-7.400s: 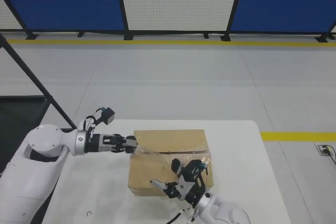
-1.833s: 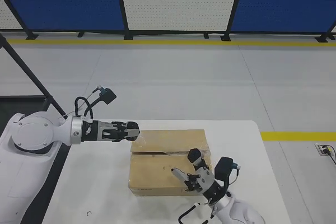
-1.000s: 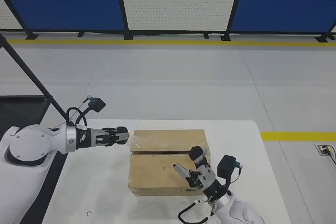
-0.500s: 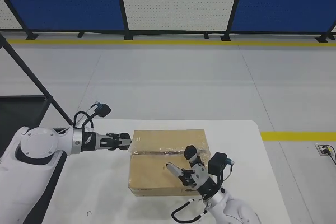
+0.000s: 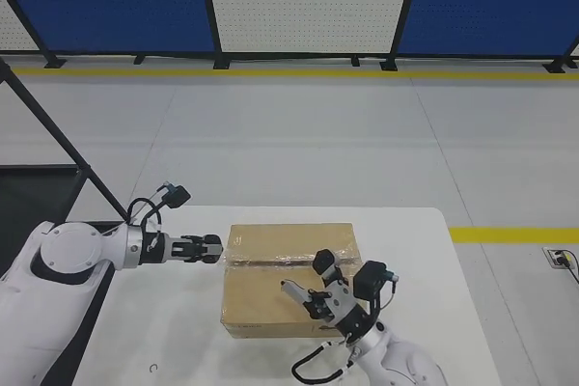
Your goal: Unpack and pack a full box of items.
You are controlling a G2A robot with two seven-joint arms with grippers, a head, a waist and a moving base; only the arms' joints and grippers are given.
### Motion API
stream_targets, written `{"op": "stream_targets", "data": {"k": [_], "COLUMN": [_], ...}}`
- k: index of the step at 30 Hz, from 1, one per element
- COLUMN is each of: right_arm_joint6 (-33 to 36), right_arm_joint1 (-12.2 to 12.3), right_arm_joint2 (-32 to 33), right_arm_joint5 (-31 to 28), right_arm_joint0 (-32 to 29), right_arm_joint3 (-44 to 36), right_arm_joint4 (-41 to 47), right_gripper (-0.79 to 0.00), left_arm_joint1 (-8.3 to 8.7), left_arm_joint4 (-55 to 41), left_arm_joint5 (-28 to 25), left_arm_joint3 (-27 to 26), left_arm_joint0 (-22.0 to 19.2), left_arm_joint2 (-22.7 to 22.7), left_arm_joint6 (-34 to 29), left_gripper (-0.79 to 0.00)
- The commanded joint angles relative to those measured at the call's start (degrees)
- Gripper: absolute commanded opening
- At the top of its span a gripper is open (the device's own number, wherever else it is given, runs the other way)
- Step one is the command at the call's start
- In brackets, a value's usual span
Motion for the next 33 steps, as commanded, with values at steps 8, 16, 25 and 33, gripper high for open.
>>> {"op": "stream_targets", "data": {"k": [8, 16, 25, 33], "right_arm_joint6": [0.7, 2.3, 2.4, 3.7], "right_arm_joint1": [-0.3, -0.9, -1.2, -1.8], "right_arm_joint2": [-1.1, -3.3, -3.6, -3.2], "right_arm_joint5": [0.7, 4.7, 8.3, 12.3], "right_arm_joint0": [1.2, 3.4, 3.8, 4.9], "right_arm_joint3": [0.8, 2.7, 2.8, 4.3], "right_arm_joint4": [0.1, 0.3, -0.6, 5.5], "right_gripper": [0.0, 0.0, 0.0, 0.0], "left_arm_joint1": [0.16, -0.02, -0.48, -0.66], "left_arm_joint4": [-2.0, -2.8, -2.7, -3.0], "left_arm_joint5": [1.5, 2.7, 2.9, 2.8], "left_arm_joint3": [2.1, 3.8, 5.4, 6.8], "left_arm_joint0": [-0.2, -0.7, -2.0, -2.5], "left_arm_joint2": [0.1, 1.1, 3.0, 3.8], "left_arm_joint6": [-1.4, -1.2, -1.2, -1.2], "left_gripper": [-0.785, -0.785, -0.785, -0.785]}}
